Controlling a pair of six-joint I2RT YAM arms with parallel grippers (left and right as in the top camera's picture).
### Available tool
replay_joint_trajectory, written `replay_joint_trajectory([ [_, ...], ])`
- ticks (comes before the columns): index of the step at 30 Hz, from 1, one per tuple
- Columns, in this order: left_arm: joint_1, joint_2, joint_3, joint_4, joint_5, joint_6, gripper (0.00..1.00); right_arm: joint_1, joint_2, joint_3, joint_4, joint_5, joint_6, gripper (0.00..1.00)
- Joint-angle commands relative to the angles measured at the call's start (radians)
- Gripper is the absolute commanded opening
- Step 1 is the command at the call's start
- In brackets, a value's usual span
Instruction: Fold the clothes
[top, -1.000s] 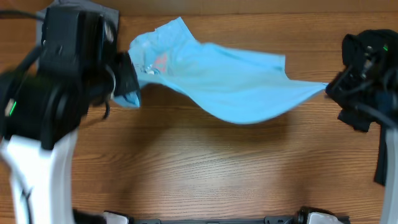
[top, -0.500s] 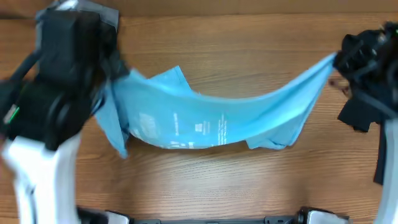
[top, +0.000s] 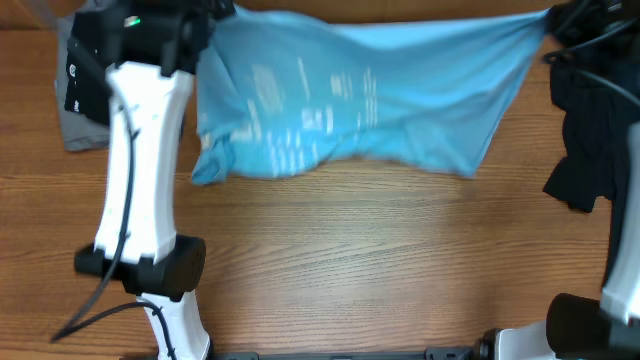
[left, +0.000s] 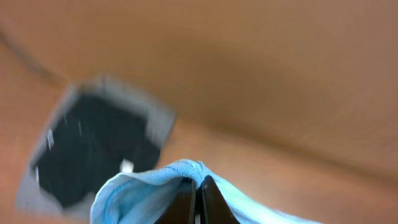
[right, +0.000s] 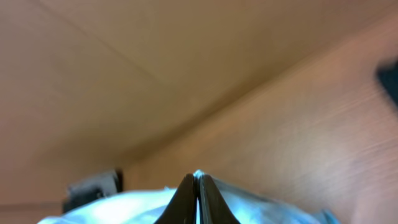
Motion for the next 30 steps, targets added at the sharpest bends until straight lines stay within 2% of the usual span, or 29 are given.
replay_joint_trajectory([
  [1,0.004,-0.142,0.243,-0.025,-0.050,0.065,0.04,-0.063,-0.043,0.252,-0.102,0.008,-0.038,0.04],
  [4,0.004,-0.165,0.277,-0.109,-0.032,0.065,0.04,-0.072,-0.038,0.277,-0.213,0.019,-0.060,0.04],
  [8,0.004,-0.119,0.229,-0.274,0.003,0.026,0.04,-0.063,-0.006,0.205,-0.320,0.054,-0.060,0.04],
  [12,0.005,-0.022,0.125,-0.401,0.040,-0.076,0.04,-0.057,0.003,0.017,-0.342,0.069,-0.059,0.04],
  [16,0.003,0.112,0.008,-0.503,0.062,-0.148,0.04,-0.059,0.003,-0.214,-0.286,0.094,-0.051,0.04],
  [22,-0.002,0.118,-0.011,-0.508,0.081,-0.165,0.04,-0.058,-0.006,-0.259,-0.276,0.097,-0.052,0.04],
  [30,-0.011,-0.039,-0.010,-0.509,0.076,-0.165,0.04,-0.058,-0.086,-0.259,-0.258,0.106,-0.052,0.04],
])
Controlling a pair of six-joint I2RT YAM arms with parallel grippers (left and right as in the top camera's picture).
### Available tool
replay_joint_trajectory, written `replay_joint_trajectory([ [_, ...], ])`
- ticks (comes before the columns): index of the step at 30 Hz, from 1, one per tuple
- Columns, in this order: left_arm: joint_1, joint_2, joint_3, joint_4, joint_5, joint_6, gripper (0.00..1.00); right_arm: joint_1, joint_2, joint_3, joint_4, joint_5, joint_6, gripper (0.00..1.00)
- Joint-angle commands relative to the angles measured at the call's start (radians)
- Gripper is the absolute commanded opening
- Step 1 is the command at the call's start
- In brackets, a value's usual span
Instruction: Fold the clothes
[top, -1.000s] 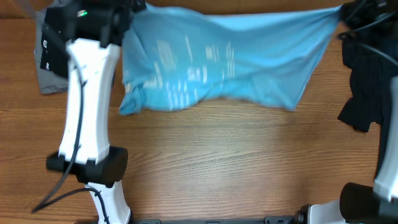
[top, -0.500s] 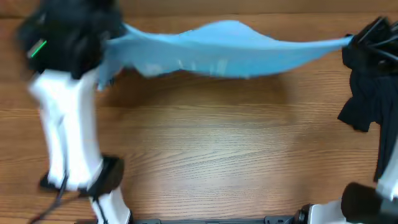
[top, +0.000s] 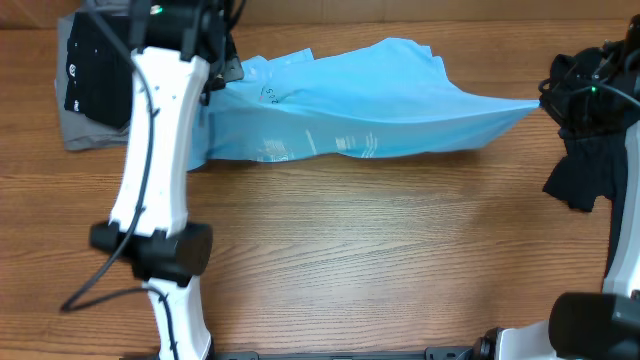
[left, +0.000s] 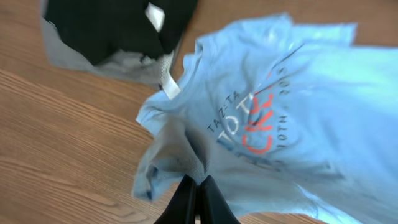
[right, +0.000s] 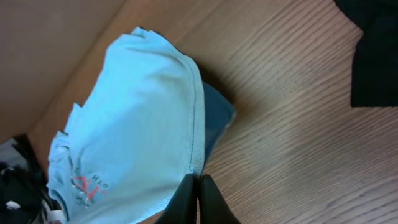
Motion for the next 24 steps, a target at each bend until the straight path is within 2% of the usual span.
replay_joint_trajectory([
  [1,-0.008,-0.134,0.036,-0.004,-0.005,-0.025,0.04,0.003,-0.089,0.007,0.005,0.018,0.000,0.04],
  [9,-0.010,-0.330,0.036,-0.002,-0.028,-0.024,0.04,0.003,-0.227,0.008,0.006,0.018,0.000,0.04],
  [24,-0.010,-0.530,0.036,-0.005,-0.027,0.013,0.04,0.003,-0.445,0.008,-0.042,0.019,0.000,0.04],
])
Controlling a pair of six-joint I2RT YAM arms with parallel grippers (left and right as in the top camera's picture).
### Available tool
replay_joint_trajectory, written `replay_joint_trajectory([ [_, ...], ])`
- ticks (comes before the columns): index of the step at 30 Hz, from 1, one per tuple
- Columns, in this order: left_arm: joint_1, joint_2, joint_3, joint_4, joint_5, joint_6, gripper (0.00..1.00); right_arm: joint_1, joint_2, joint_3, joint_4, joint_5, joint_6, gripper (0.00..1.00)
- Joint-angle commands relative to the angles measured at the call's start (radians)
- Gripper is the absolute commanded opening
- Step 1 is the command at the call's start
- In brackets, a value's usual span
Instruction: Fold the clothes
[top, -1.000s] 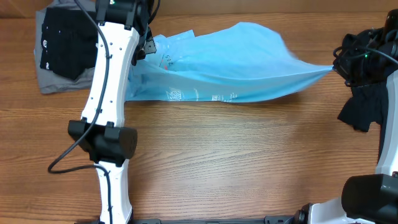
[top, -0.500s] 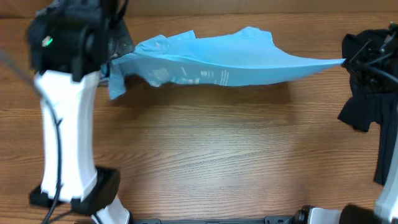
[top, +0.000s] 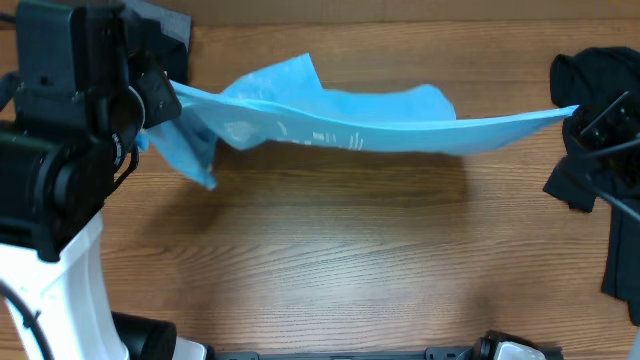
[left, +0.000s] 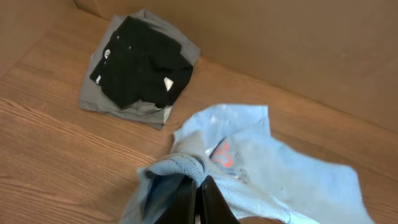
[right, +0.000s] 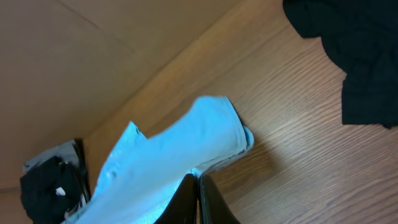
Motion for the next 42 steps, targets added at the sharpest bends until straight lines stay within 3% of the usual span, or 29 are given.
replay_joint_trajectory([
  [1,-0.010,-0.100,0.019,0.002,-0.022,0.009,0.04,0.003,-0.081,0.010,0.002,0.017,0.000,0.04],
  [12,-0.010,-0.412,0.020,0.038,-0.031,0.009,0.04,0.003,-0.185,0.203,-0.071,-0.003,0.004,0.04],
  [21,-0.010,-0.444,0.019,0.089,-0.120,0.009,0.04,0.003,-0.180,0.278,-0.105,-0.014,0.008,0.04],
  [30,-0.010,-0.188,0.019,0.145,-0.177,0.009,0.04,0.003,0.000,0.276,-0.029,-0.010,0.019,0.04],
  [39,0.016,0.267,0.019,0.324,-0.203,0.024,0.04,0.006,0.344,0.267,0.081,0.024,0.019,0.04],
  [42,0.028,0.414,0.019,0.393,-0.202,0.024,0.11,0.020,0.474,0.267,0.122,0.024,0.019,0.09],
])
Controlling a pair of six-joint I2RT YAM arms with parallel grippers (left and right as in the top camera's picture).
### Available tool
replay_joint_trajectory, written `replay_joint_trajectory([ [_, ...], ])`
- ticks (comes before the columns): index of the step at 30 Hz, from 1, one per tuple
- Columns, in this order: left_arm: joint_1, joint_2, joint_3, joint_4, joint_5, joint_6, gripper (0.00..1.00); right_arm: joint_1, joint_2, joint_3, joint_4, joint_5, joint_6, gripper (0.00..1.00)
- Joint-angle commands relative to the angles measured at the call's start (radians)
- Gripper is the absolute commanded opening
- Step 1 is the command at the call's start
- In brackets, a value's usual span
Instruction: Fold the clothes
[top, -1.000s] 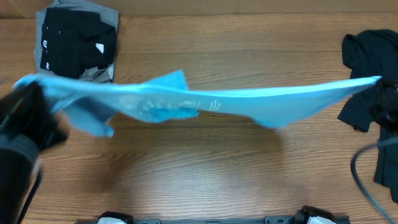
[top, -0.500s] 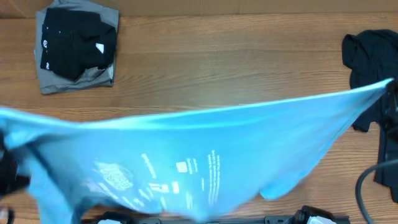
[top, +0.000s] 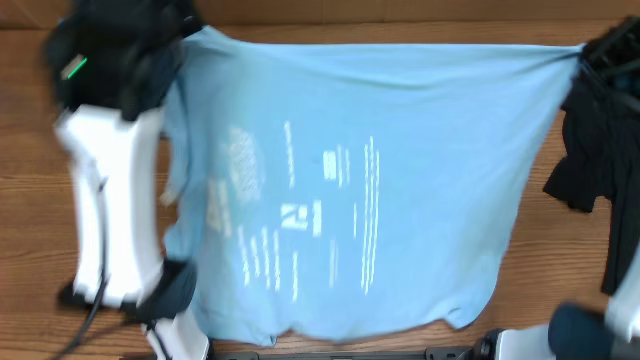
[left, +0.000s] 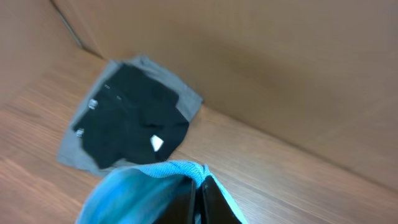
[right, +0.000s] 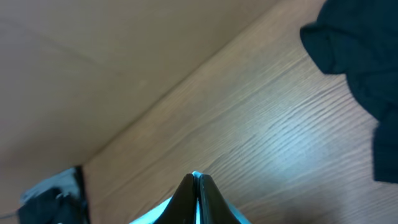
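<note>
A light blue T-shirt (top: 340, 190) with pale print hangs spread wide, filling most of the overhead view. Its top edge is stretched between my two grippers. My left gripper (left: 199, 184) is shut on one top corner, where blue cloth (left: 146, 186) bunches over its fingers. At the far right edge my right gripper (right: 197, 180) is shut on the other corner, with only a sliver of blue showing between its fingers. In the overhead view the left arm (top: 110, 170) stands in front of the shirt's left side.
A folded stack, a black garment on a grey one (left: 127, 121), lies at the back left. A heap of black clothes (top: 590, 150) sits at the right edge of the wooden table (right: 273, 124). A brown cardboard wall (left: 249, 56) rises behind the table.
The shirt was pulled into a thin, nearly edge-on band across the back of the table; now it is spread flat and wide toward the camera, still held at both corners.
At first the shirt hung stretched between both shut grippers at the back. Then it sagged lower, print side showing, by the folded stack. Then it was drawn taut into a narrow band. Now it hangs fully opened out, covering most of the table.
</note>
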Motion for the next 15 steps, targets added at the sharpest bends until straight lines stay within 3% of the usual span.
replay_joint_trajectory([
  [1,0.023,0.146,0.003,0.063,-0.043,0.014,0.20,0.021,0.131,0.000,0.038,0.025,-0.001,0.17],
  [2,0.024,0.190,0.003,0.089,-0.043,0.014,0.32,0.027,0.178,0.000,0.054,0.025,-0.001,0.27],
  [3,0.026,0.248,0.003,0.122,-0.037,0.014,0.51,0.037,0.230,0.000,0.076,0.025,-0.001,0.46],
  [4,0.027,0.301,0.003,0.149,-0.036,0.015,0.76,0.045,0.277,0.000,0.094,0.025,-0.001,0.74],
  [5,0.027,0.341,0.003,0.162,-0.035,0.019,0.95,0.053,0.325,0.000,0.111,0.024,-0.001,0.88],
  [6,0.027,0.383,0.003,0.164,-0.035,0.019,1.00,0.062,0.365,0.000,0.121,0.024,-0.001,0.98],
  [7,0.027,0.418,0.003,0.159,-0.036,0.027,1.00,0.068,0.406,0.000,0.122,0.025,-0.001,1.00],
  [11,0.027,0.486,0.003,0.082,-0.036,0.044,1.00,0.076,0.476,0.000,0.077,0.024,0.000,1.00],
  [15,0.027,0.444,0.005,0.027,-0.029,0.044,1.00,0.076,0.443,0.003,0.035,-0.005,0.000,1.00],
])
